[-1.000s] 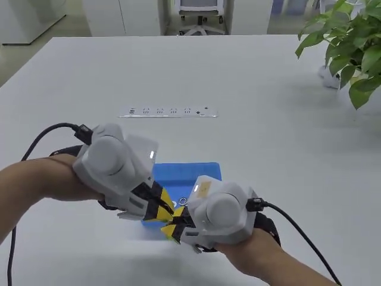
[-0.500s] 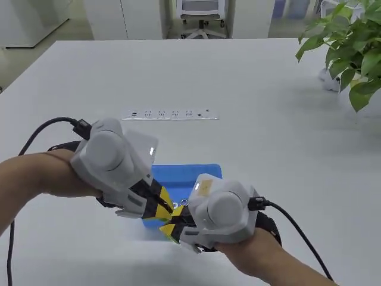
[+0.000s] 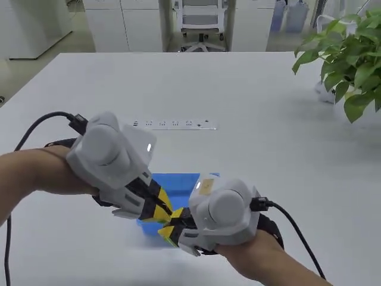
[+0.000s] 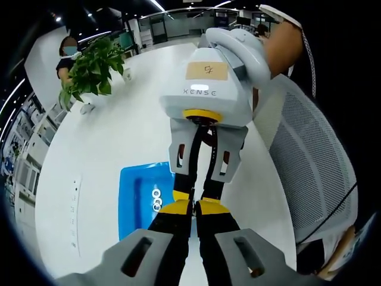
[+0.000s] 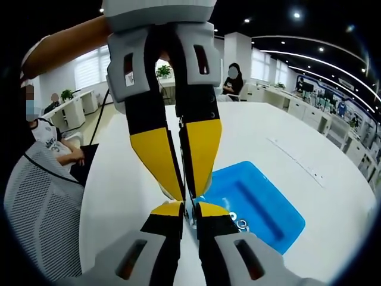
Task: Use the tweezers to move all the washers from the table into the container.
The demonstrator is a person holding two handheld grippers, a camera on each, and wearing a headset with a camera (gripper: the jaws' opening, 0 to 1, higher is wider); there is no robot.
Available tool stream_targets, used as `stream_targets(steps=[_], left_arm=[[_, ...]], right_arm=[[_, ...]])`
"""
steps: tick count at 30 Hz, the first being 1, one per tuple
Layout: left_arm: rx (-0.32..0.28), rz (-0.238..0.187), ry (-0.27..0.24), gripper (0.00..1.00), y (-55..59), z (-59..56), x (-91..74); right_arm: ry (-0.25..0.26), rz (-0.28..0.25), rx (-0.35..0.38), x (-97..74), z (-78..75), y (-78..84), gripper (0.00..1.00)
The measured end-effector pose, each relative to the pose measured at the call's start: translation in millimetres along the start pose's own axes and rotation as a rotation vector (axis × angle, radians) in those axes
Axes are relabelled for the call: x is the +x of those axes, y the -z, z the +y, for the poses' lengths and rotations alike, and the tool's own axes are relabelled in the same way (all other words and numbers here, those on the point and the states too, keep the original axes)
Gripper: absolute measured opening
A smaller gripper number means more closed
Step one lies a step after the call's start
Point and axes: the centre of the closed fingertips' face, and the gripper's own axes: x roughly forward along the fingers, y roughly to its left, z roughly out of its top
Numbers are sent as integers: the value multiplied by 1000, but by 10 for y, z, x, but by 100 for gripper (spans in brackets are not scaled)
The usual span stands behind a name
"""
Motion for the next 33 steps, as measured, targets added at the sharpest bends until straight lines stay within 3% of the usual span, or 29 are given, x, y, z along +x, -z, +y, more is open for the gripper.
stream_targets(steps=[16, 24, 33], left_arm=[[52, -11, -35, 6, -207, 182, -234], [67, -8, -41, 6, -215, 279, -253], [65, -5, -54, 6, -141, 406, -224]], right_arm=[[47, -26, -26, -159, -209, -286, 9], [62, -33, -38, -148, -311, -335, 9], [63, -27, -55, -54, -443, -316, 9]])
